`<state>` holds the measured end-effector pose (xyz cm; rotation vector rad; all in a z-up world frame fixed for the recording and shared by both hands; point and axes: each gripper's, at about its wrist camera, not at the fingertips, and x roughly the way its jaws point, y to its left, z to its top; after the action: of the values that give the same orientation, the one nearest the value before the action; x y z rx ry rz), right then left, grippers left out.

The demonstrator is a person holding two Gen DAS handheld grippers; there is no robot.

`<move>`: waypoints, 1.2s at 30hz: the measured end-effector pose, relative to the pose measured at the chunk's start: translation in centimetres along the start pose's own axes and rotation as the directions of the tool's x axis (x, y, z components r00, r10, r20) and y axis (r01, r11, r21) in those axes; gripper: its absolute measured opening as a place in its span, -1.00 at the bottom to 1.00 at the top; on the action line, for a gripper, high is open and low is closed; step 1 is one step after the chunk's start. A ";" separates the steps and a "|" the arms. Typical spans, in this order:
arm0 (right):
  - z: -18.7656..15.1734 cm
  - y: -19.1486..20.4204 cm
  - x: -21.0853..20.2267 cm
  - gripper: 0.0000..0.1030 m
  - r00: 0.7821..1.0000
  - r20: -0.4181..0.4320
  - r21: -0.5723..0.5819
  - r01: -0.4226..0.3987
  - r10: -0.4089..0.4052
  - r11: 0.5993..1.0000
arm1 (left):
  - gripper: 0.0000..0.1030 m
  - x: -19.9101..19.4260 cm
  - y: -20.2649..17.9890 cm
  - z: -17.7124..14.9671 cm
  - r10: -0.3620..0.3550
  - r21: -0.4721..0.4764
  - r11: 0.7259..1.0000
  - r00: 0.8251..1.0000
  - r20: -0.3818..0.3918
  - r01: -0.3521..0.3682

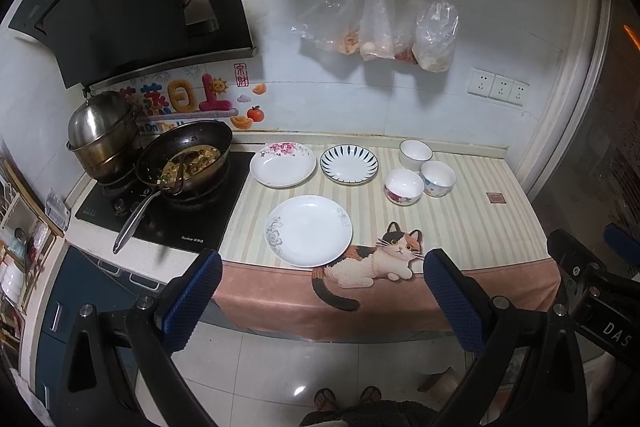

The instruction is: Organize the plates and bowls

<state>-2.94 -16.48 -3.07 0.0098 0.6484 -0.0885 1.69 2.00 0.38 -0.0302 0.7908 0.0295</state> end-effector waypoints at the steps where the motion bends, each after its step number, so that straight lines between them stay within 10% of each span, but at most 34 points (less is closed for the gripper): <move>1: 0.0 -0.1 0.0 1.00 1.000 -0.001 0.001 -0.002 0.002 1.000 | 1.00 0.1 0.2 0.2 -0.001 0.000 1.000 1.000 0.000 0.001; 9: 0.4 1.3 1.7 1.00 1.000 -0.021 0.024 -0.020 0.021 1.000 | 1.00 2.3 1.8 -0.2 -0.026 0.005 1.000 1.000 0.015 0.026; 14: 0.1 1.9 8.1 1.00 0.988 -0.091 0.051 -0.116 0.121 0.992 | 1.00 7.5 4.2 0.6 0.081 -0.004 0.997 0.996 0.039 -0.081; 24: -2.0 5.5 34.0 1.00 0.869 -0.412 0.099 -0.254 0.273 0.962 | 1.00 27.8 10.3 1.0 0.203 -0.036 0.976 0.956 -0.213 -0.215; 36: -5.0 13.3 56.2 0.39 0.692 -0.633 0.087 -0.381 0.347 0.920 | 0.62 46.8 12.6 -2.8 0.049 -0.069 0.993 0.851 -0.522 -0.099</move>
<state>39.81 -7.49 -41.23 0.1256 1.3304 0.3409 32.09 15.20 -35.08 -0.0997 1.3367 0.1363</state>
